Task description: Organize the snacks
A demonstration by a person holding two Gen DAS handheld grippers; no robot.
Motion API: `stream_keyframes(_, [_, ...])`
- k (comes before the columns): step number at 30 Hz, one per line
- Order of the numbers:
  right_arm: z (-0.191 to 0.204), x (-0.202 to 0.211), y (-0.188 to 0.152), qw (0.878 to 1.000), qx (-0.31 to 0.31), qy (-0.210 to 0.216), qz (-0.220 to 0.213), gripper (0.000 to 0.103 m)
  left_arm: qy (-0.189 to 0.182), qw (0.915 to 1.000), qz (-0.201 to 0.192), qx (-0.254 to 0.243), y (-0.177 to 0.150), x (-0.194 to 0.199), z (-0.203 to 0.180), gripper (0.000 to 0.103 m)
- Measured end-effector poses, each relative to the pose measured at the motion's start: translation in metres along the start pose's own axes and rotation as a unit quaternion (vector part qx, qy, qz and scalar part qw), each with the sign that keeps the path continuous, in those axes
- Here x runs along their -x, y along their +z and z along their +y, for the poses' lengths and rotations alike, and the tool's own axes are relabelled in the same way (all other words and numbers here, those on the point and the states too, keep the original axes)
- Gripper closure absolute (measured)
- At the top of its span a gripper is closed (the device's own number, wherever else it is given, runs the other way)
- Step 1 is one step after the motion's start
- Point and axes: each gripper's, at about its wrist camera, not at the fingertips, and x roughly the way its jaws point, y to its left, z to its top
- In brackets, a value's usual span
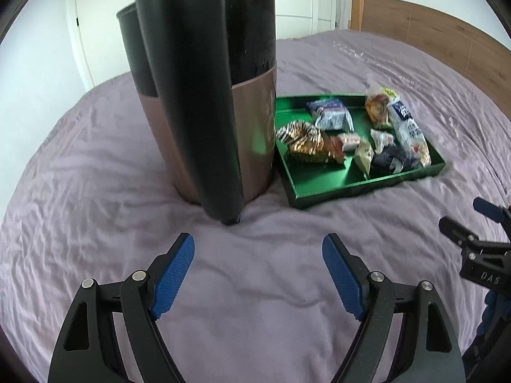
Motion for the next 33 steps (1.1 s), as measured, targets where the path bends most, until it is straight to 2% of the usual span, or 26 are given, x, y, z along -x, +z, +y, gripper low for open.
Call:
stream_keyframes(10, [-0.011, -0.001, 0.002, 1.0, 0.007, -0.02, -0.016, 0.0, -0.006, 0.9995, -0.03, -0.004, 0.007, -0.006, -0.011, 0.025])
stream_keyframes(21, [-0.015, -0.007, 0.002, 0.999, 0.009, -0.025, -0.022, 0.0, 0.002, 0.9993, -0.038, 0.005, 0.005, -0.012, -0.006, 0.025])
stream_keyframes(33, [-0.013, 0.009, 0.004, 0.999, 0.014, -0.018, -0.041, 0.0, 0.023, 0.9977, -0.063, -0.007, -0.006, 0.015, -0.017, 0.025])
